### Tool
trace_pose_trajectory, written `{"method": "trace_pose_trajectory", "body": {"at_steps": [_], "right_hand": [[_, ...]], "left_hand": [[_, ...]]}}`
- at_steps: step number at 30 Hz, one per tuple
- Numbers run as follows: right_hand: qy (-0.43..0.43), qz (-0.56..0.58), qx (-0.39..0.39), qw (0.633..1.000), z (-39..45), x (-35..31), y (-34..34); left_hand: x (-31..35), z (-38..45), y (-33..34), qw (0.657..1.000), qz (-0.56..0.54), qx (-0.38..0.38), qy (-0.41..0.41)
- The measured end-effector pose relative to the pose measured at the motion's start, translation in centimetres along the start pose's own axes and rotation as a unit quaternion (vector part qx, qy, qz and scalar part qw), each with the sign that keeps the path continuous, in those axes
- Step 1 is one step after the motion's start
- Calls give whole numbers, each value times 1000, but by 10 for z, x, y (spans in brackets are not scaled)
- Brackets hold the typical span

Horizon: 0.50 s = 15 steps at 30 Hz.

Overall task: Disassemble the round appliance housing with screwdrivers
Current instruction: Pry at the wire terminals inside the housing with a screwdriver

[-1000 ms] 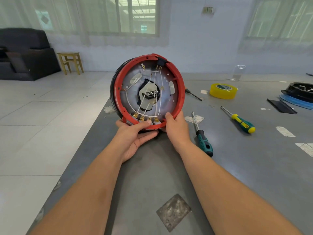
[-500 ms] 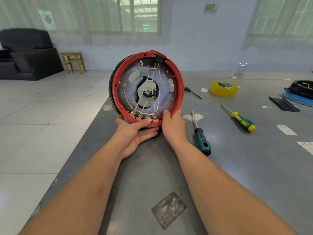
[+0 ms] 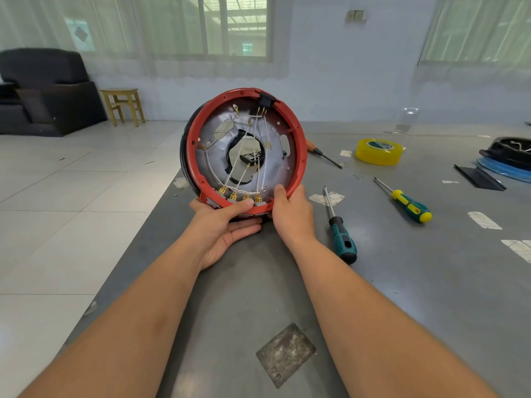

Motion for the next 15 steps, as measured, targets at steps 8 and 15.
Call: {"method": "trace_pose_trajectory", "body": {"at_steps": [8, 15], "right_hand": [[-13, 5, -3, 1000, -4, -5, 0], [-151, -146, -9, 978, -23, -40, -18]], "left_hand": [[0, 9, -5, 998, -51, 19, 19], [0, 21, 5, 995, -76, 40, 48]]}}
Point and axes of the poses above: each hand's wrist, its own z-axis towards the middle knuckle, its own y-axis out of the palm, x = y × z, the point moved 9 cm from there along z, towards the middle knuckle, and after that the axes turned 2 degrees about x, right-handed, at the moved point
